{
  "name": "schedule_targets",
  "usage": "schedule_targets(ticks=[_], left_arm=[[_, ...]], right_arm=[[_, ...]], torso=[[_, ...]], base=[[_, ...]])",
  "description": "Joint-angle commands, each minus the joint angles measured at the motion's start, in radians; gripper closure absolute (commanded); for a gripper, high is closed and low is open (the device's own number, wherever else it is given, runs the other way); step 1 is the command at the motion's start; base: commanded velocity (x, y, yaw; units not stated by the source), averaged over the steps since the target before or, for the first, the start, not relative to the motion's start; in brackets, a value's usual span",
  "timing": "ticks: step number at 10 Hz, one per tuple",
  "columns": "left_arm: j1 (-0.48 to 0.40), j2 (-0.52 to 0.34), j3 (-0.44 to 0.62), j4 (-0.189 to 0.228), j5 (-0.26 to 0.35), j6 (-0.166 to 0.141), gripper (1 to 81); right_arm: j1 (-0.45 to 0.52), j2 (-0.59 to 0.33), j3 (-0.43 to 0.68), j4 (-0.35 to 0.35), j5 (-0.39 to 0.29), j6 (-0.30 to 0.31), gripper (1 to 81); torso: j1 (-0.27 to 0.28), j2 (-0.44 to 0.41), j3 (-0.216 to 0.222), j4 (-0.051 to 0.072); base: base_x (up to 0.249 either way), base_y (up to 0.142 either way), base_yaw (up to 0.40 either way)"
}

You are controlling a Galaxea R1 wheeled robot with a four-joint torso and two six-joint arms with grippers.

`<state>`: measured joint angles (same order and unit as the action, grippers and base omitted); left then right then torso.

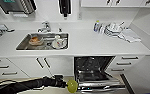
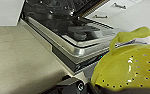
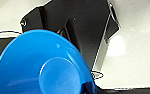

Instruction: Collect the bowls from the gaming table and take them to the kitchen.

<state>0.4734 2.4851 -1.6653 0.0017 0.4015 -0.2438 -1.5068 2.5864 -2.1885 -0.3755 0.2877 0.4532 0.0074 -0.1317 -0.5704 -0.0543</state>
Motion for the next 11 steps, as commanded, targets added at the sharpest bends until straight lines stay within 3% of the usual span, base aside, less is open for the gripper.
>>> schedule_targets(ticks=[1, 4, 6, 11], left_arm=[[-0.181, 0.081, -0.102, -0.025, 0.046, -0.006, 81.1], [-0.235, 0.189, -0.201, -0.011, 0.050, -0.006, 81.1], [-0.281, 0.276, -0.245, -0.005, 0.092, -0.006, 81.1], [-0.334, 0.503, -0.349, -0.006, 0.094, -0.006, 81.1]], right_arm=[[0.000, -0.023, -0.003, -0.019, -0.050, 0.001, 81.1], [0.001, -0.019, -0.008, -0.017, -0.050, 0.001, 81.1], [0.001, -0.004, -0.020, -0.017, -0.050, 0.001, 81.1], [-0.002, 0.005, -0.026, -0.019, -0.050, 0.001, 81.1]], torso=[[0.000, 0.000, 0.000, 0.000], [0.000, 0.001, 0.000, 0.000], [0.000, 0.001, -0.001, 0.000], [0.000, 0.001, -0.002, 0.000]], base=[[0.000, 0.000, 0.000], [0.000, 0.000, 0.000], [0.000, 0.000, 0.000], [0.000, 0.000, 0.000]])
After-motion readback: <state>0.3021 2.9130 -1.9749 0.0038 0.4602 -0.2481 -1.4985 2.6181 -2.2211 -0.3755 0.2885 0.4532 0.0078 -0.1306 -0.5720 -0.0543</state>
